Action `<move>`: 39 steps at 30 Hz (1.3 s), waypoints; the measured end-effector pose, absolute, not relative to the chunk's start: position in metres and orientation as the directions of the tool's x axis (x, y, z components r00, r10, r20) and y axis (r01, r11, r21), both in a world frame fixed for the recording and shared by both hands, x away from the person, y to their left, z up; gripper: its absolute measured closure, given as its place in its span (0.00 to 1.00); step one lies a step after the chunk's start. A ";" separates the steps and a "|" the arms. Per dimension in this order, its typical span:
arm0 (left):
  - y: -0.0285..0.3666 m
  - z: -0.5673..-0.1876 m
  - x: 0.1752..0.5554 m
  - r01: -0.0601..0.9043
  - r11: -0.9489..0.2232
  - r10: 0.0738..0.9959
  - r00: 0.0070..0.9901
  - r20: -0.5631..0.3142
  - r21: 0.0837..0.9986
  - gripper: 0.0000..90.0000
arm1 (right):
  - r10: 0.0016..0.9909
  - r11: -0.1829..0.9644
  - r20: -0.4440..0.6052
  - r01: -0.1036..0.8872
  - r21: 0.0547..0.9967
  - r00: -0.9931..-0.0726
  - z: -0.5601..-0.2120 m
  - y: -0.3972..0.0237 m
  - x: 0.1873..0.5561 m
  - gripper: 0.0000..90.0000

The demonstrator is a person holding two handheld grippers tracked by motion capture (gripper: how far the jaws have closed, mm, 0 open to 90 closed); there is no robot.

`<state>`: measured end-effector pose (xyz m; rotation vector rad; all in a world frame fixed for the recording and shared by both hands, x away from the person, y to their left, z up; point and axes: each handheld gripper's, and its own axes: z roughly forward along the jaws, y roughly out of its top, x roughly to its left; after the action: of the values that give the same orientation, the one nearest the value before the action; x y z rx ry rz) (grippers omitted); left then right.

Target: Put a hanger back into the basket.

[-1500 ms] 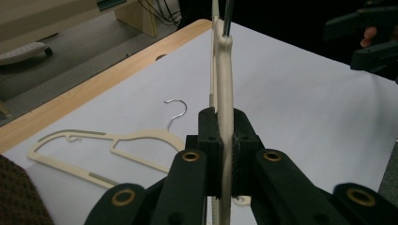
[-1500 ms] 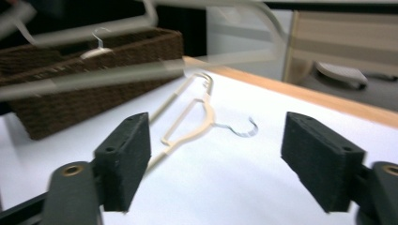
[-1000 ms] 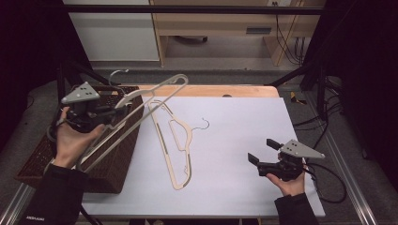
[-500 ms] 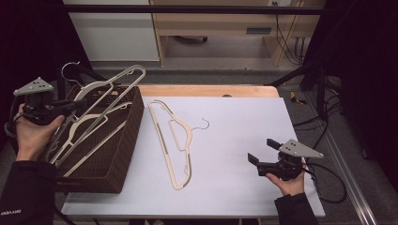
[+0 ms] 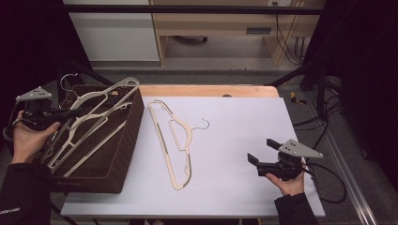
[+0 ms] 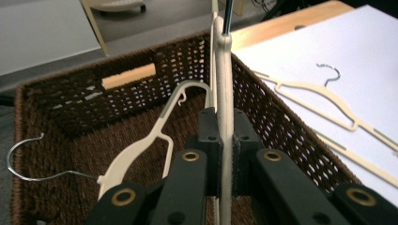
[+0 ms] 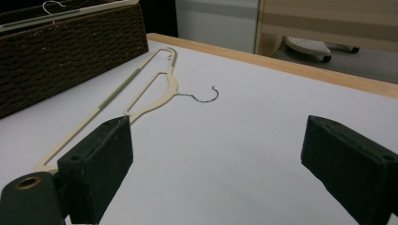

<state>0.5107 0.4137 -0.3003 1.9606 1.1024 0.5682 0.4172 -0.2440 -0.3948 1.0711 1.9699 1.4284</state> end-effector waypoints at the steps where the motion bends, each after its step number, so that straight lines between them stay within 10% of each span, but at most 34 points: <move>1: 0.415 -0.302 0.511 0.502 -0.302 0.854 0.520 -0.004 0.811 0.95 | 0.813 0.149 0.065 0.314 0.938 -0.579 -0.395 -0.244 0.417 0.11; 27: 0.436 -0.363 0.520 0.689 -0.259 0.900 0.427 -0.090 0.677 0.94 | 0.804 0.161 0.066 0.323 0.933 -0.591 -0.398 -0.239 0.420 0.10; 39: 0.453 -0.374 0.514 0.690 -0.135 0.981 0.193 -0.002 0.711 0.65 | 0.802 0.169 0.062 0.325 0.930 -0.594 -0.399 -0.238 0.420 0.10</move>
<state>0.5137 0.4531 -0.3741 1.8930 1.5579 0.6488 0.4201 -0.2383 -0.3990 1.0633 2.0037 1.4184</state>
